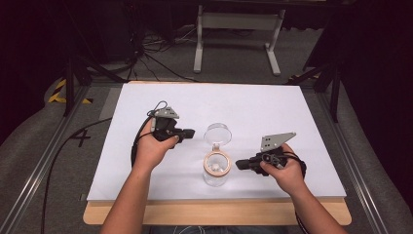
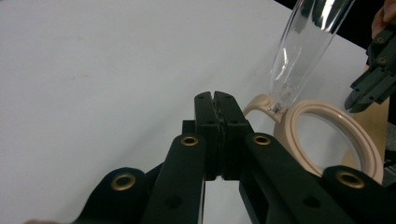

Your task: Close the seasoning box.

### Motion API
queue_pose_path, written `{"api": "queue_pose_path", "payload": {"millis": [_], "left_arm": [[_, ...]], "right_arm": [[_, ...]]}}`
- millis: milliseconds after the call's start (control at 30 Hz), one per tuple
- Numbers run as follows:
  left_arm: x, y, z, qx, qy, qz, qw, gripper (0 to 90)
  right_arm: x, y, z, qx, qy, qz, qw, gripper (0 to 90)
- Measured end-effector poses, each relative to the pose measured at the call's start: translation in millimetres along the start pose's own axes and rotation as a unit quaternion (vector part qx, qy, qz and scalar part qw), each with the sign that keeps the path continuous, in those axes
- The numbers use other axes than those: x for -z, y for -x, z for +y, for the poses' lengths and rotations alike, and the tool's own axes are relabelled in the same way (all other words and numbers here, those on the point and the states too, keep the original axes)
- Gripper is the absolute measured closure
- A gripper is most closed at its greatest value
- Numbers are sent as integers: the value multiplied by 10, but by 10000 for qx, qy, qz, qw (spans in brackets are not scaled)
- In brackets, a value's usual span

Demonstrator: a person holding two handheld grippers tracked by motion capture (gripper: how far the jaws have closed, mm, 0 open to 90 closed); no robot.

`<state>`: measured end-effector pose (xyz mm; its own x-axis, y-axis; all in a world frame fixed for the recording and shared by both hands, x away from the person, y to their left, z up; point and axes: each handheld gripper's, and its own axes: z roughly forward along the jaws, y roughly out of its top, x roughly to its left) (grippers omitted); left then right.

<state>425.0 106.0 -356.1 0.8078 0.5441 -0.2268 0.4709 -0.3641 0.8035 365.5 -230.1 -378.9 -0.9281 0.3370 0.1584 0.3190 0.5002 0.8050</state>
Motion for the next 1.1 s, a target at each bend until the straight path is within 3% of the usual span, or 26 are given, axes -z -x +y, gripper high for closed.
{"api": "queue_pose_path", "payload": {"millis": [33,67,467,933,1100], "left_arm": [[-21,17,6,-26,41,0,10000,893],[-72,59,33,-208,127,-33,9997,894],[-104,146,63,-235,358,-124,9990,884],[-62,247,66,-443,283,-178,9985,870],[-56,291,62,-463,126,-415,9980,853]], "right_arm": [[-5,-32,16,-1,54,1,10000,891],[-10,-52,24,-12,97,-4,10000,892],[-127,-223,158,35,461,20,9989,891],[-155,-211,175,-12,478,29,9989,891],[-140,-200,192,-2,538,69,9985,891]]}}
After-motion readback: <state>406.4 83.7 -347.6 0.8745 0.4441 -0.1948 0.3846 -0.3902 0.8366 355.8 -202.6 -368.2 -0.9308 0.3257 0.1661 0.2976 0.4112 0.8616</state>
